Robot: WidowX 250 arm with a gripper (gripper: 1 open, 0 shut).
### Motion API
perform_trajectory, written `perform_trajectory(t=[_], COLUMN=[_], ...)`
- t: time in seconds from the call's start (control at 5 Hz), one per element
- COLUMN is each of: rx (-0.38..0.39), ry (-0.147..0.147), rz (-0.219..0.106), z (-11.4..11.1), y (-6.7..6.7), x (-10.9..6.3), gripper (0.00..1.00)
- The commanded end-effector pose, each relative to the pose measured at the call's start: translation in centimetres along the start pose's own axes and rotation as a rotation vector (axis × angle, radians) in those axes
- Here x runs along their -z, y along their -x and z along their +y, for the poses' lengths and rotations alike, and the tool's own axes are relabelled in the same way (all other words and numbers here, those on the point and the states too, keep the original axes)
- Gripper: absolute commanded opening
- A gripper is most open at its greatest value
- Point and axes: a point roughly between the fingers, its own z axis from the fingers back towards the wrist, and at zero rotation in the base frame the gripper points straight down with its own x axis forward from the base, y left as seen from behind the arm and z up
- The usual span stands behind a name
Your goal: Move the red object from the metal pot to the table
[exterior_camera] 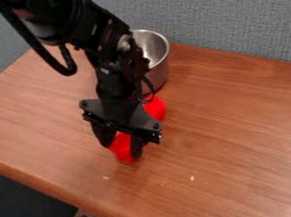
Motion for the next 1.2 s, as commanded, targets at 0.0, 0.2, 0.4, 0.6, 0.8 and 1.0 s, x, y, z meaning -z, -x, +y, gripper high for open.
perform_trajectory(t=[0.0, 0.2, 0.4, 0.6, 0.8, 1.0], rx=[0.016, 0.011, 0.003, -0.005, -0.002, 0.000], ry=[-0.006, -0.002, 0.002, 0.008, 0.032, 0.054], rz=[-0.024, -0.030, -0.037, -0.075, -0.123, -0.151], z=[0.1, 0.2, 0.4, 0.1, -0.9, -2.6], y=[-0.6, -0.7, -0.9, -2.0, -3.9, -6.9], x=[-0.8, -1.6, -2.5, -5.2, -8.2, -9.6], gripper=[0.00, 0.00, 0.00, 0.00, 0.00, 0.00])
